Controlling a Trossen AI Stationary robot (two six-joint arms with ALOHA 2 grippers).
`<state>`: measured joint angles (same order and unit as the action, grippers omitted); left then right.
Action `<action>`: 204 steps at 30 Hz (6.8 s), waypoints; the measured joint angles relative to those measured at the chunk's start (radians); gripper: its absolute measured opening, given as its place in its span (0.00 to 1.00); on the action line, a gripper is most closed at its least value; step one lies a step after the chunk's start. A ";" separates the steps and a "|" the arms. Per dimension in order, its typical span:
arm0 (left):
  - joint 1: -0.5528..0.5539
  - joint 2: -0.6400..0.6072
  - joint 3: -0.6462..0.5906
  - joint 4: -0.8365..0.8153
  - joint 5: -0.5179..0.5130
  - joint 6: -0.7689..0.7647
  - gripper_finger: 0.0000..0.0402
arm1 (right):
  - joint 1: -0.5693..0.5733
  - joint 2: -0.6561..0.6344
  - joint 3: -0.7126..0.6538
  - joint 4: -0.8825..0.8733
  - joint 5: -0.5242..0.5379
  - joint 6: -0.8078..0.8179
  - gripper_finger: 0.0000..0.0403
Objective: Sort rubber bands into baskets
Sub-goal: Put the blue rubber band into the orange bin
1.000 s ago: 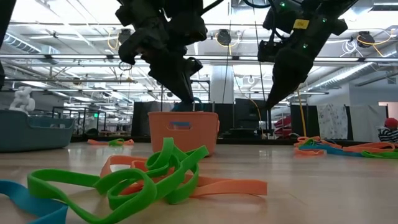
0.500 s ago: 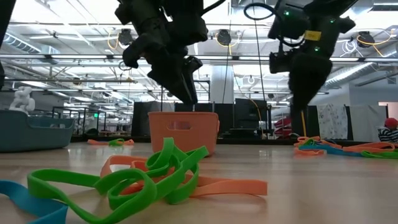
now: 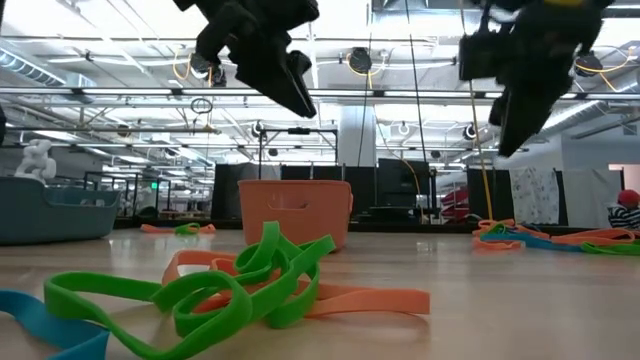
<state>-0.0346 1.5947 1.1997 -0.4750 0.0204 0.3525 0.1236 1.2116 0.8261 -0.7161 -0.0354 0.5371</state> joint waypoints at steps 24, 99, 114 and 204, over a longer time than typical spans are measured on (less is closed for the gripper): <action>-0.037 -0.076 -0.244 0.608 0.065 0.020 0.29 | 0.114 0.064 0.011 -0.500 0.277 0.457 0.29; 0.174 -0.076 -0.410 0.786 0.344 -0.137 0.29 | -1.081 0.178 -0.067 -0.068 0.133 -0.532 0.29; 0.174 -0.076 -0.409 0.783 0.343 -0.136 0.29 | -1.023 0.178 -0.067 -0.072 0.136 -0.543 0.29; 0.170 -0.061 -0.409 0.902 0.331 -0.112 0.29 | -0.686 0.177 0.361 -0.424 0.265 -0.711 0.00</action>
<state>0.1350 1.5341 0.7910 0.4270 0.3519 0.2409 -0.5624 1.3888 1.1870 -1.1403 0.2292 -0.1738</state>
